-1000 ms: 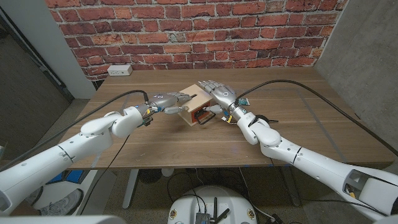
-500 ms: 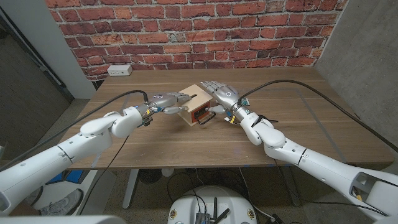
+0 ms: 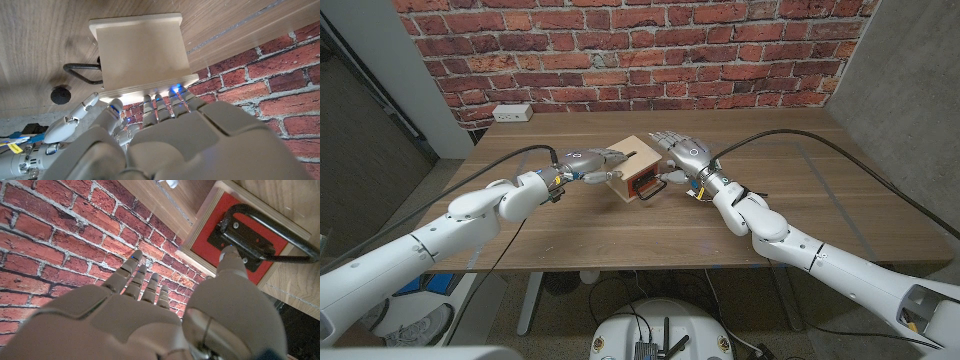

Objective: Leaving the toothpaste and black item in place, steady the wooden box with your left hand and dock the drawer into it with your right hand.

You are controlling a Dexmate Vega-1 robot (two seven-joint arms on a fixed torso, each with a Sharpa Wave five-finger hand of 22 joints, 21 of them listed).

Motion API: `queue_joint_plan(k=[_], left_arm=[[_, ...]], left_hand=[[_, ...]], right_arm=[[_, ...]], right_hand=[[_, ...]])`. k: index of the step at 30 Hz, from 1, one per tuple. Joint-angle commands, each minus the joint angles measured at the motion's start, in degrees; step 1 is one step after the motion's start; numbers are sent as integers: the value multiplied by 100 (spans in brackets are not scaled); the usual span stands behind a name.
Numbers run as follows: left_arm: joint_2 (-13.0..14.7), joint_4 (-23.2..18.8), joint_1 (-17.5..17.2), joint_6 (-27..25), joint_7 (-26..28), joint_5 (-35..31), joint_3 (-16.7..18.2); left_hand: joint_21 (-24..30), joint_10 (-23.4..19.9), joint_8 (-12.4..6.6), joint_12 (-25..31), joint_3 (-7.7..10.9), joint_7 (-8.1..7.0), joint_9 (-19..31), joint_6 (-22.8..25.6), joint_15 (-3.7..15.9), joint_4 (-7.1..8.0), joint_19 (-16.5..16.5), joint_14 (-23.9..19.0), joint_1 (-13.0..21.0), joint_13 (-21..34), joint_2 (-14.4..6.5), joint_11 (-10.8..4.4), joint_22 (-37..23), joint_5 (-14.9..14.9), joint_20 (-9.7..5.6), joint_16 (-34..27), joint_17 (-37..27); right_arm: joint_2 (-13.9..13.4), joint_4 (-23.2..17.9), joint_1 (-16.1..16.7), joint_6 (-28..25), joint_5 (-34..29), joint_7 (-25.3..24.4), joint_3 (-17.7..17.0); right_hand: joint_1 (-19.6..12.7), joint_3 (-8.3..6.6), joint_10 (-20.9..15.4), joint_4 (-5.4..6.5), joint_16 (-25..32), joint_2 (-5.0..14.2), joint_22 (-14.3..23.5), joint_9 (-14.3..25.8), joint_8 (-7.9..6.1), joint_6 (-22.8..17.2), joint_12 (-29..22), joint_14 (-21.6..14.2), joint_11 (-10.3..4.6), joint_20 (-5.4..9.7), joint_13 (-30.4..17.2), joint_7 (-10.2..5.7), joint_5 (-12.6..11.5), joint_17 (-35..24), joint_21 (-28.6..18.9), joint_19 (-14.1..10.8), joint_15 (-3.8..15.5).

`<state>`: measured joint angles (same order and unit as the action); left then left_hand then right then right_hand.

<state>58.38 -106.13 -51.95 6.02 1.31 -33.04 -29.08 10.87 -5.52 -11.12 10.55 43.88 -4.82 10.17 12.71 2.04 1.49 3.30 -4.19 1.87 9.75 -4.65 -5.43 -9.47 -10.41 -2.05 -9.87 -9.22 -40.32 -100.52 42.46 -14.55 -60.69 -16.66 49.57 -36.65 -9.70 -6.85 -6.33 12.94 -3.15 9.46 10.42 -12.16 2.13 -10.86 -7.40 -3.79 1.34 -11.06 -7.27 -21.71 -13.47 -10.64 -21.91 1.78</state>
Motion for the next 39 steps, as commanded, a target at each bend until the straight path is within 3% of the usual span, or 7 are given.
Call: queue_joint_plan(k=[1,20,31,39], left_arm=[[27,-44,-13,11,90,-24,54],[20,-236,-287,-334,367,111,312],[-190,187,-124,-46,754,431,364],[-454,426,-51,-147,1158,446,343]], left_hand=[[-3,-9,1,-8,37,21,14,17,474,-2,59,0,12,25,-448,22,-18,3,-787,1,-23],[6,-11,3,-5,44,34,15,16,472,-3,94,-10,15,25,-451,20,-17,3,-767,-6,-23],[9,-27,-4,2,49,34,15,39,467,-3,112,-23,16,25,-449,19,-17,3,-757,-10,-23],[16,-38,-8,5,54,36,15,57,461,-12,141,-31,23,25,-449,33,-17,3,-739,-9,-20]], right_arm=[[-247,-393,272,6,57,149,-253],[-332,-711,627,-35,463,246,-686],[-378,-924,716,-173,733,499,-914],[-467,-920,724,17,1170,534,-1102]], right_hand=[[-24,-12,-53,18,24,58,13,10,-20,-41,-57,-55,-1,-11,-27,-14,-27,-3,-33,-75,7],[37,1,-64,45,30,92,13,9,-11,-69,-49,-59,4,1,-28,-18,-28,-19,-32,-98,12],[119,16,-100,92,47,142,13,9,-18,-125,-54,-81,14,26,-28,-5,-20,-37,-39,-136,38],[171,27,-162,115,58,170,12,9,-22,-170,-69,-104,-8,93,-28,4,-9,-46,-54,-206,98]])
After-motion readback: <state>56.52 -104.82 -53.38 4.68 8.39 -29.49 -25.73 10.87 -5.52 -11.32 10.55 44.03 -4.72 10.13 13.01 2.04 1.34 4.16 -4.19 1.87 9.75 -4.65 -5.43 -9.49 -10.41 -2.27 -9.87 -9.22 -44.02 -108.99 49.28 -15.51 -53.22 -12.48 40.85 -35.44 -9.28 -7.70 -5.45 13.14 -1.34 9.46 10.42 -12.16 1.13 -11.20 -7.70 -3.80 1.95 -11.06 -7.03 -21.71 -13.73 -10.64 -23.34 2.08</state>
